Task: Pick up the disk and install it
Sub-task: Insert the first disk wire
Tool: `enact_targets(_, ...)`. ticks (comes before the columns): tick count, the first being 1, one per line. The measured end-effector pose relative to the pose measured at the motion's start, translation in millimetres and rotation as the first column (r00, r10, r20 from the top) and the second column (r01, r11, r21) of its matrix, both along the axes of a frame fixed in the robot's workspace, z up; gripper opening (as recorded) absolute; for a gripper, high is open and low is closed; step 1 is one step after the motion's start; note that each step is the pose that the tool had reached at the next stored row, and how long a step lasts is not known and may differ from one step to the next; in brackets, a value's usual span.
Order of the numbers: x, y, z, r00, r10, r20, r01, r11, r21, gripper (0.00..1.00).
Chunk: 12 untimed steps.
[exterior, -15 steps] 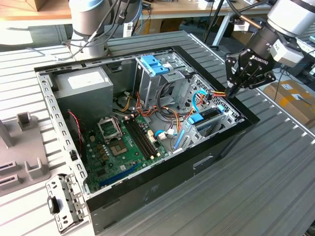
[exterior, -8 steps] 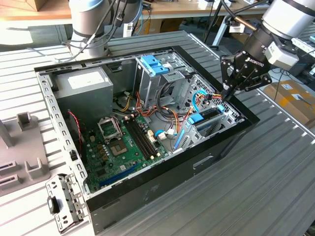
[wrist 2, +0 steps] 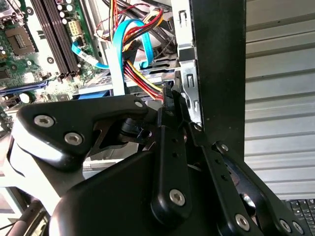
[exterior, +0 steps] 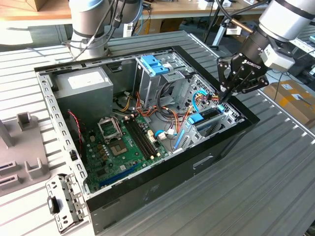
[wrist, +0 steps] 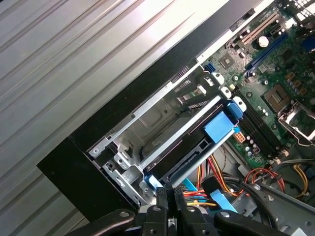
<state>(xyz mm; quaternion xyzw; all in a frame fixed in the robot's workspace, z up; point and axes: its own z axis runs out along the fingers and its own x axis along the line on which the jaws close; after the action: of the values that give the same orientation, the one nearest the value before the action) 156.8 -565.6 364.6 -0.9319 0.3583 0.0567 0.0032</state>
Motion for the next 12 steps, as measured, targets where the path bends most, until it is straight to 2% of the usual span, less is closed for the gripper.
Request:
enact_targets(4, -6.9, -0.1, -1.9, 1.0000, 0.000, 0.0000, 0.000, 1.0000, 0.0001, 0.17)
enact_targets(12, -13.6, -0.2, -3.4, 1.0000, 0.000, -0.0001, 0.000, 1.0000, 0.0000, 0.17)
